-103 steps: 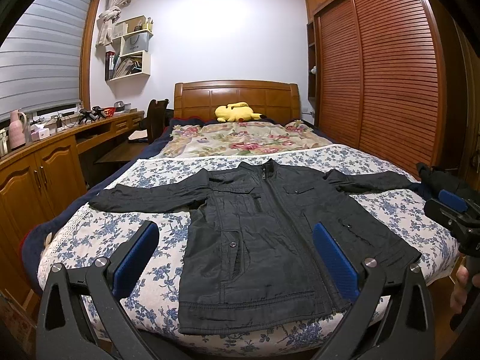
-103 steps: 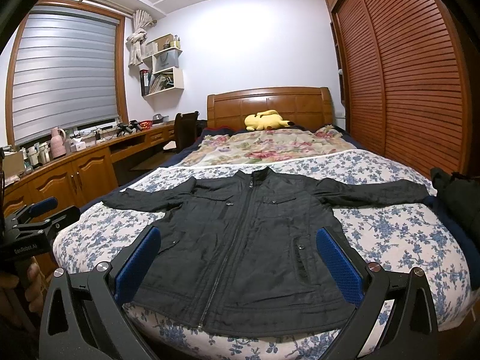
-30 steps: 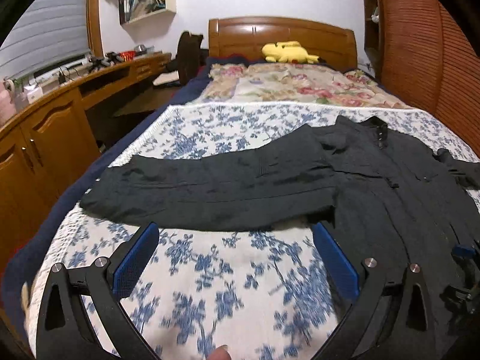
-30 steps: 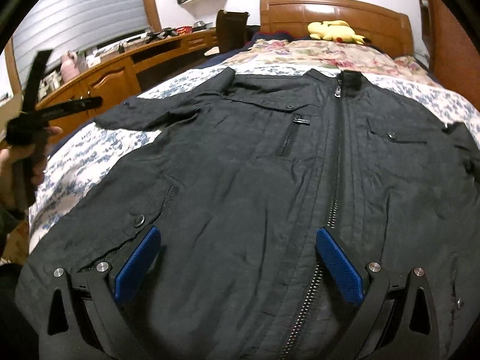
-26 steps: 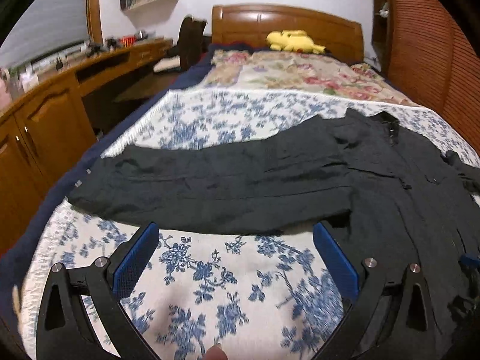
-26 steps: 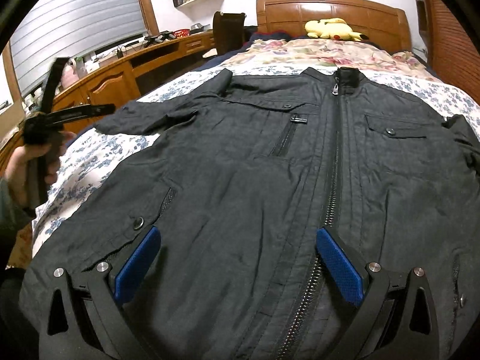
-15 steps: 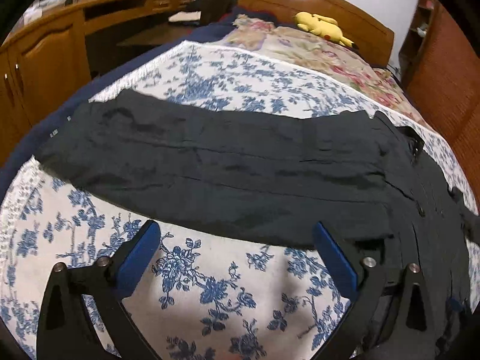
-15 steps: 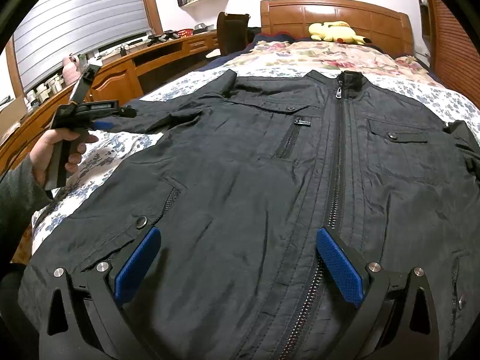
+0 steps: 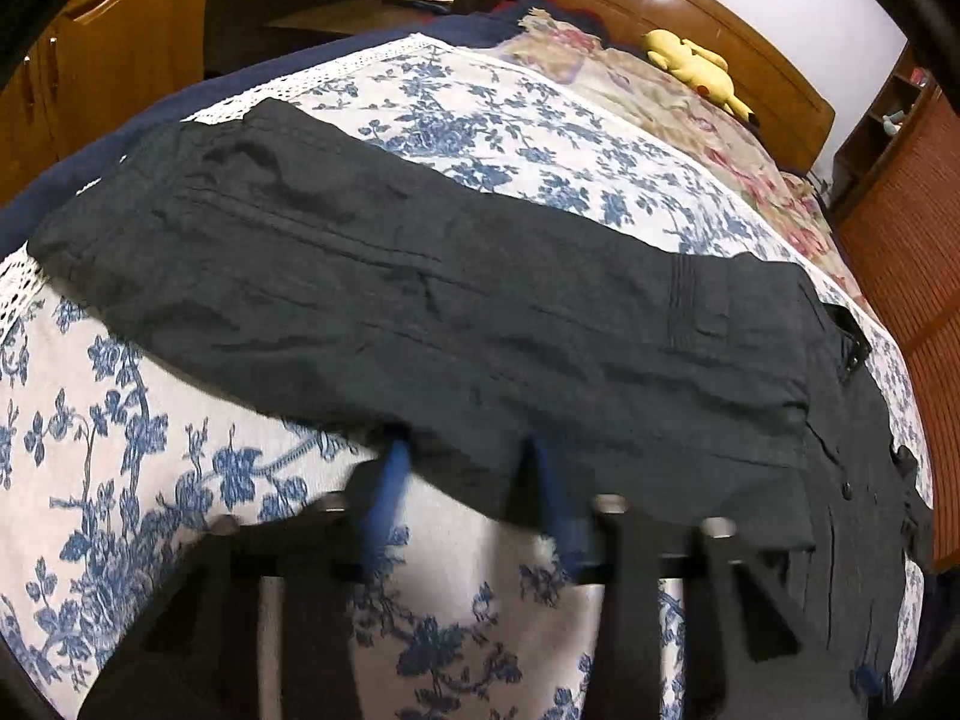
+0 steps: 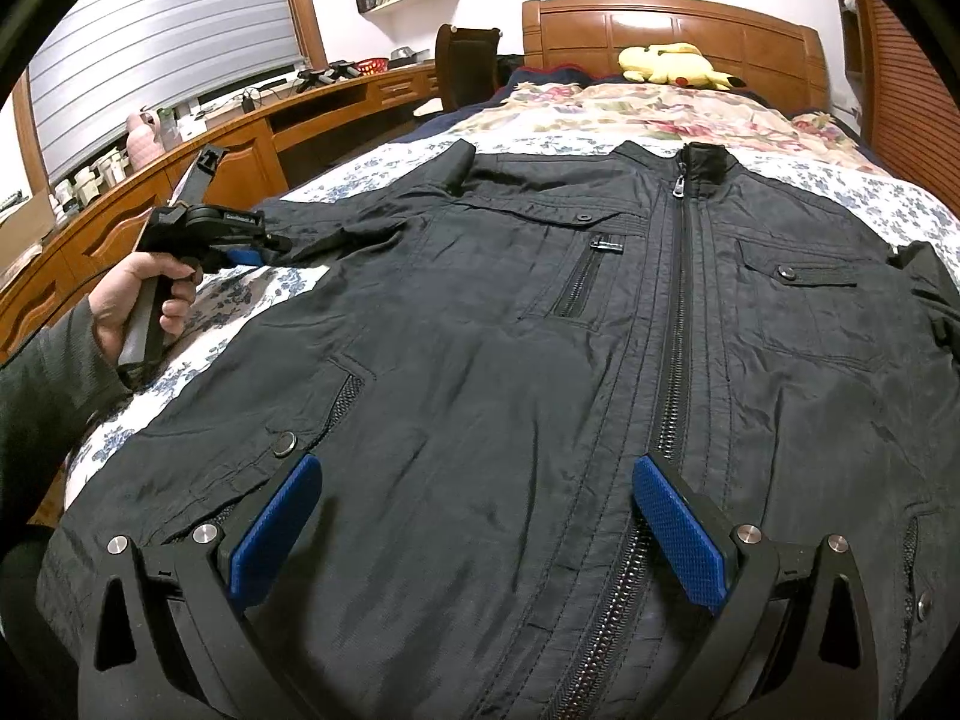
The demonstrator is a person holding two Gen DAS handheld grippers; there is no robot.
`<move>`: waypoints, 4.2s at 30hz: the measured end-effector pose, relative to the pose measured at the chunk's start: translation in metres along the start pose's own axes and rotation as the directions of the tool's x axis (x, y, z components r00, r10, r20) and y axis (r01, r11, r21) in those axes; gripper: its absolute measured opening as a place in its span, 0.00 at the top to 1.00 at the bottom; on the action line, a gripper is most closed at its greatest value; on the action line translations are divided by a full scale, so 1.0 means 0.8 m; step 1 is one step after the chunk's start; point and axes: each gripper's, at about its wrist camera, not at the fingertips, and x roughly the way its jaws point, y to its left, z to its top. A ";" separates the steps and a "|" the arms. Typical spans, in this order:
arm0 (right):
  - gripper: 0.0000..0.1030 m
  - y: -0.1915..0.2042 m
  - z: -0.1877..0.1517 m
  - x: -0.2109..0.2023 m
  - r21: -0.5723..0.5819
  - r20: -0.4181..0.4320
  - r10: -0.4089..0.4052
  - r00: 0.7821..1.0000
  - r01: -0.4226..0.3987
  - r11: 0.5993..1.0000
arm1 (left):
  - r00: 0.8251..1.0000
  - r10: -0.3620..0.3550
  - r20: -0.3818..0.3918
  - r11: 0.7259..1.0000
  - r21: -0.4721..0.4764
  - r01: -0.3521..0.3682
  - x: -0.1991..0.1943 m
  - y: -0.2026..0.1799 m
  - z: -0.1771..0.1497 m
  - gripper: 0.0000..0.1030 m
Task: Fold large clothes
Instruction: 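Fold the held sleeve across the jacket body with the left gripper, then release, then move the right gripper to the cuff of the other sleeve, then grasp the cuff with the right gripper and fold the sleeve across the body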
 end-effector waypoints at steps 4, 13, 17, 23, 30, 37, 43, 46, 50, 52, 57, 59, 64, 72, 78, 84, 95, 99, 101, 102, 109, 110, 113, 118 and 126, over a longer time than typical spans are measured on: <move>0.00 0.000 0.000 -0.001 0.000 0.001 0.001 1.000 -0.001 1.000 | 0.998 -0.057 -0.002 0.998 -0.004 0.057 0.001 0.000 0.005 0.96; 0.00 -0.012 0.002 -0.005 0.040 0.003 0.055 0.998 -0.055 0.998 | 0.986 -0.057 0.156 0.971 0.237 0.019 -0.091 -0.105 -0.010 0.97; 0.00 -0.030 0.000 -0.017 0.072 0.012 0.073 0.997 -0.074 0.995 | 0.976 -0.143 0.165 0.931 0.358 0.076 -0.135 -0.178 -0.047 0.97; 0.00 -0.042 -0.005 -0.043 0.051 0.055 0.005 0.998 -0.008 0.999 | 0.951 -0.263 0.165 0.867 0.473 0.157 -0.186 -0.253 -0.099 0.97; 0.00 -0.032 -0.024 -0.065 0.048 0.052 -0.105 0.993 0.103 0.994 | 0.948 -0.253 0.196 0.850 0.513 0.121 -0.208 -0.276 -0.126 0.97; 0.00 -0.013 -0.022 -0.070 0.036 0.012 -0.157 0.987 0.157 0.987 | 0.957 -0.224 0.182 0.817 0.571 0.082 -0.211 -0.280 -0.150 0.91; 0.00 0.010 -0.005 -0.088 0.020 0.007 -0.174 0.985 0.174 0.985 | 0.941 -0.270 0.204 0.800 0.591 0.101 -0.247 -0.247 -0.165 0.69; 0.00 0.026 0.012 -0.083 0.007 0.013 -0.162 0.987 0.162 0.987 | 0.937 -0.282 0.204 0.808 0.577 0.117 -0.259 -0.221 -0.167 0.68; 0.00 0.053 0.038 -0.059 -0.031 0.018 -0.132 0.991 0.132 0.991 | 0.937 -0.280 0.208 0.823 0.554 0.123 -0.269 -0.173 -0.159 0.67; 0.00 0.068 0.052 -0.041 -0.047 0.014 -0.098 0.995 0.099 0.994 | 0.937 -0.275 0.215 0.837 0.532 0.124 -0.271 -0.149 -0.154 0.65; 0.02 0.104 0.089 0.028 -0.085 -0.016 -0.017 1.000 0.015 0.996 | 0.939 -0.229 0.258 0.867 0.492 0.076 -0.278 -0.087 -0.147 0.60; 0.04 0.123 0.100 0.058 -0.110 -0.034 0.012 0.999 -0.016 0.994 | 0.939 -0.212 0.270 0.872 0.487 0.057 -0.279 -0.070 -0.145 0.58; 0.12 0.154 0.117 0.123 -0.177 -0.088 0.070 0.994 -0.085 0.980 | 0.939 -0.207 0.275 0.880 0.472 0.056 -0.277 -0.042 -0.139 0.53; 0.24 0.199 0.129 0.199 -0.299 -0.217 0.106 0.970 -0.170 0.939 | 0.929 -0.198 0.313 0.907 0.417 0.053 -0.287 -0.002 -0.128 0.47; 0.29 0.204 0.126 0.240 -0.338 -0.305 0.065 0.950 -0.172 0.925 | 0.926 -0.179 0.332 0.925 0.379 0.042 -0.286 0.015 -0.121 0.40; 0.40 0.198 0.122 0.267 -0.360 -0.316 0.019 0.949 -0.138 0.923 | 0.930 -0.168 0.326 0.932 0.360 0.043 -0.280 0.018 -0.115 0.39; 0.89 0.193 0.136 0.221 -0.321 -0.112 0.005 0.994 -0.041 0.946 | 0.940 -0.151 0.307 0.913 0.408 0.014 -0.268 -0.009 -0.122 0.39; 0.89 0.160 0.149 0.150 -0.262 0.016 0.021 1.000 -0.016 0.965 | 0.941 -0.166 0.296 0.908 0.418 0.028 -0.266 -0.019 -0.123 0.39; 0.89 0.141 0.153 0.121 -0.239 0.067 0.000 0.998 0.016 0.971 | 0.939 -0.174 0.295 0.902 0.430 0.032 -0.266 -0.030 -0.124 0.39; 0.89 0.129 0.154 0.107 -0.222 0.088 -0.008 0.996 0.027 0.975 | 0.938 -0.176 0.298 0.901 0.434 0.031 -0.266 -0.034 -0.125 0.39; 0.89 0.071 0.134 0.017 -0.140 0.188 -0.074 0.979 0.102 0.985 | 0.931 -0.217 0.292 0.886 0.460 0.062 -0.266 -0.082 -0.127 0.39; 0.89 0.062 0.129 0.007 -0.126 0.197 -0.087 0.977 0.113 0.986 | 0.930 -0.223 0.291 0.883 0.464 0.067 -0.266 -0.090 -0.128 0.39; 0.90 0.046 0.110 -0.016 -0.086 0.215 -0.121 0.969 0.143 0.986 | 0.926 -0.245 0.287 0.878 0.471 0.086 -0.266 -0.111 -0.130 0.39; 0.90 0.028 0.073 -0.033 -0.033 0.205 -0.167 0.964 0.177 0.984 | 0.920 -0.276 0.277 0.861 0.496 0.109 -0.263 -0.151 -0.139 0.39; 0.90 0.001 0.020 -0.031 0.065 0.092 -0.245 0.965 0.240 0.969 | 0.915 -0.316 0.251 0.836 0.531 0.143 -0.258 -0.198 -0.160 0.39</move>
